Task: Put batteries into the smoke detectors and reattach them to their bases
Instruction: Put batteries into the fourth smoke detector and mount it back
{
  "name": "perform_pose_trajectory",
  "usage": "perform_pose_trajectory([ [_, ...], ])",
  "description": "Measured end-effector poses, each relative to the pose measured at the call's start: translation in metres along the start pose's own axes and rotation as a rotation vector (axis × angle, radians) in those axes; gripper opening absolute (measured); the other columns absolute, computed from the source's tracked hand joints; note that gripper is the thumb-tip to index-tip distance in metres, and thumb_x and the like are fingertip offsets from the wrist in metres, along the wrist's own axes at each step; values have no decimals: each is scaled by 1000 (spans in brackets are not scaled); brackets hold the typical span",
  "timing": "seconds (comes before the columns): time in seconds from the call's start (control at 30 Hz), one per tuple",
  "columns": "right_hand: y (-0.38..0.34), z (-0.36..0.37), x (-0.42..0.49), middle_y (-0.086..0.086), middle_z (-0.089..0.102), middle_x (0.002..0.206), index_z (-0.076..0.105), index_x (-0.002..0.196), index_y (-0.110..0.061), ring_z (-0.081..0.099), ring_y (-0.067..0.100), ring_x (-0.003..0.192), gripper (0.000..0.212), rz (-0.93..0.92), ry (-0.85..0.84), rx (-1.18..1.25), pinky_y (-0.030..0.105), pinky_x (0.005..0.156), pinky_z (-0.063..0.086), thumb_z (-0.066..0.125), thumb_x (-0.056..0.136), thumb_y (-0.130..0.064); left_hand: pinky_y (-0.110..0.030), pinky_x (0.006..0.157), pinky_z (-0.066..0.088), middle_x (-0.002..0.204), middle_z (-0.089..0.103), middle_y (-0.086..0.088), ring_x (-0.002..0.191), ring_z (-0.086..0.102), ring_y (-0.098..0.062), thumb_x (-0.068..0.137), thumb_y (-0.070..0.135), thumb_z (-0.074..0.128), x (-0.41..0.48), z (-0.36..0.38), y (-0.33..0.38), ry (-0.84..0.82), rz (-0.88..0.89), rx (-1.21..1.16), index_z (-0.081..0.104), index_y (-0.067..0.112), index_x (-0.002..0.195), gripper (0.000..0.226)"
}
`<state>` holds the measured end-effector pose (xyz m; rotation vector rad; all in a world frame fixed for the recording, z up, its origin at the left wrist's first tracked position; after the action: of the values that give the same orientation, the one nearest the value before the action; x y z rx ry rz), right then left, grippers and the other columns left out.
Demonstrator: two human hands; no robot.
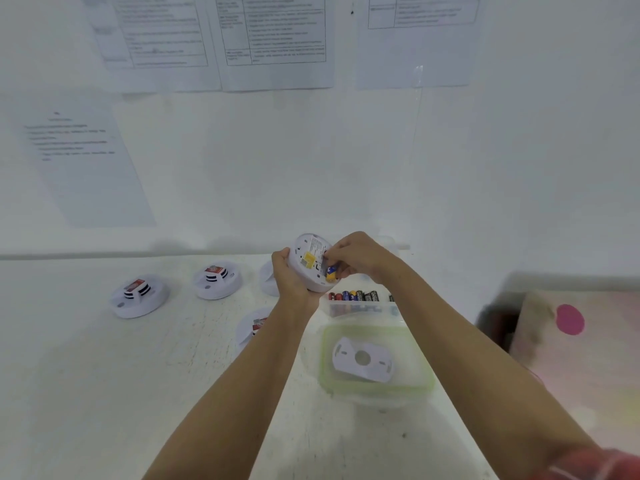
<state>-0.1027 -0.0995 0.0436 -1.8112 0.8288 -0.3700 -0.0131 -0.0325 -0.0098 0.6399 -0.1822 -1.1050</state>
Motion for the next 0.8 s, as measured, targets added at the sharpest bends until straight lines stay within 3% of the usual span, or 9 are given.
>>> perform_pose_trajectory([
  [0.13,-3,6,-2,12,60,65,63,65,-2,52,18,53,18,-2,38,-11,20,53,47,58,83,-1,-42,82,43,99,55,-13,93,51,-27,90,42,25,-1,-2,4,7,5,10,58,14,103,45],
  [0.27,-1,5,-5,12,61,66,63,67,-4,53,18,54,20,13,42,11,19,50,48,55,85,-3,-46,93,37,102,54,-13,102,48,-29,90,42,26,-1,-3,4,-4,-6,10,57,15,110,46],
  [0.47,0,1,-9,17,62,78,65,91,9,54,20,55,16,35,58,41,23,53,51,54,85,-2,-43,87,36,98,53,-14,93,49,-28,90,43,23,-4,-3,2,-44,-14,-4,58,14,101,46],
  [0.6,-1,-2,-9,11,61,73,64,99,7,59,10,46,16,-45,111,81,18,50,54,57,85,4,-43,82,42,101,55,-15,96,50,-29,89,43,23,-4,-2,1,-63,-33,-16,58,13,105,48],
  [0.7,0,-3,-7,6,57,76,59,109,5,60,14,57,27,-115,167,122,14,51,53,63,82,5,-43,84,42,103,56,-15,91,52,-28,88,44,26,-2,-4,0,-50,-41,-38,55,12,114,50],
  [0.8,2,-2,-6,5,56,76,59,106,5,62,25,68,29,-152,193,93,20,58,55,68,79,3,-45,87,42,103,57,-14,92,53,-27,88,43,27,1,-4,-2,-46,-35,-36,56,12,114,49],
])
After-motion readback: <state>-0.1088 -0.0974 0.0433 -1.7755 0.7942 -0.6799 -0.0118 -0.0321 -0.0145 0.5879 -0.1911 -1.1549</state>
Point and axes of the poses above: each hand's wrist, its own x-axis towards the middle knuckle, its own z-axis out of the palm, y = z × x, the point moved 1 cm from there along x, towards the middle knuckle
